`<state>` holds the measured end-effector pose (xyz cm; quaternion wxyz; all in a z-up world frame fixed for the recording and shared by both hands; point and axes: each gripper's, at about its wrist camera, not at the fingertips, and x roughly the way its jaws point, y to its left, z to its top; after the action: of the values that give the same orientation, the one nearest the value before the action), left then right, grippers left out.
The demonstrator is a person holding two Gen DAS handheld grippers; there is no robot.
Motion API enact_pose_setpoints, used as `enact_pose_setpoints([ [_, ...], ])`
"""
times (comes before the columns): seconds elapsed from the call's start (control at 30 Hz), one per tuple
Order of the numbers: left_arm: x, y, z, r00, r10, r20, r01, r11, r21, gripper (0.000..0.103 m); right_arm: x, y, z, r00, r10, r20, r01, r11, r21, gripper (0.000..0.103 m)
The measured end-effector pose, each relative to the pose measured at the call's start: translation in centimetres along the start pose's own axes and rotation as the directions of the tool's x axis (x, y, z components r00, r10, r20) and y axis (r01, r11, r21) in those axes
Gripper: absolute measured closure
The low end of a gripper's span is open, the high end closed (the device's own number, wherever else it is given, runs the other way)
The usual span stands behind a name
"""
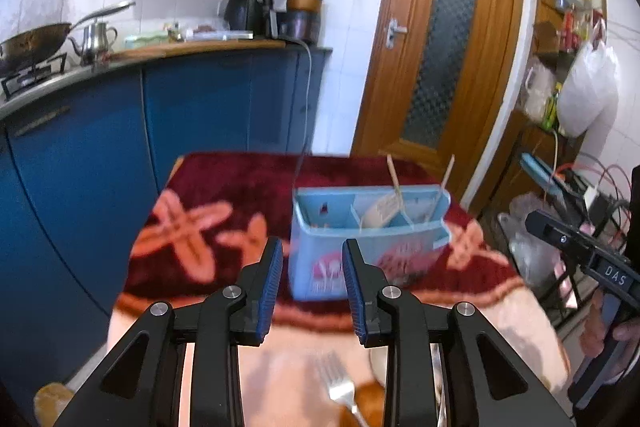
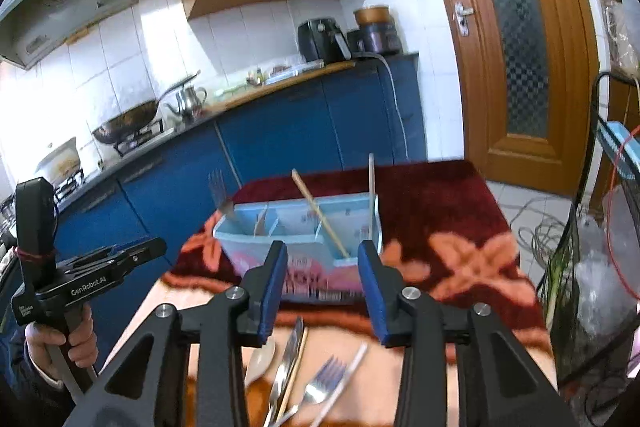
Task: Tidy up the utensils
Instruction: 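Open the left tool to drop the fork into the box while the right tool drops the chopstick, then grasp a third silver fork with the left tool while the right tool grasps a white chopstick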
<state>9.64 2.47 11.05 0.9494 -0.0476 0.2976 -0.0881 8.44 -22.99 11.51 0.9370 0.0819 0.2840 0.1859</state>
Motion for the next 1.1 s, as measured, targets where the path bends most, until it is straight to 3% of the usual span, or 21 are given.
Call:
enact_pose_setpoints([
  [0.17,0.4,0.3,-1.9,0.994,-0.005,-0.108,0.006,1.0,0.004,0.066,1.1,-0.1,-2.1,0.992,-0.007,-0.128,0.007,1.0,0.004,0.059],
  [0.37,1.3,0.1,-3.9,0.975,0.0,-0.222,0.005,1.0,0.022,0.063,2.9,-0.3,-4.3,0.96,-0.035,-0.276,0.036,0.999,-0.002,0.055],
  [0.57,2.9,0.1,-5.7,0.938,-0.01,-0.345,0.014,1.0,0.008,0.063,4.2,0.0,-6.0,0.917,-0.053,-0.396,0.047,0.999,-0.024,0.055],
  [0.87,5.4,-0.6,-7.9,0.864,-0.055,-0.501,0.037,0.998,-0.045,0.063,6.5,-0.4,-7.7,0.845,-0.03,-0.533,0.039,0.999,0.006,0.055],
  [1.03,6.5,-1.4,-8.7,0.814,-0.076,-0.576,0.058,0.997,-0.05,0.063,7.7,-0.4,-7.8,0.813,-0.048,-0.58,0.045,0.999,-0.02,0.066],
  [1.1,6.8,-1.5,-8.7,0.802,-0.086,-0.591,0.063,0.996,-0.06,0.071,8.2,-0.6,-7.8,0.801,-0.032,-0.598,0.039,0.999,-0.001,0.069],
])
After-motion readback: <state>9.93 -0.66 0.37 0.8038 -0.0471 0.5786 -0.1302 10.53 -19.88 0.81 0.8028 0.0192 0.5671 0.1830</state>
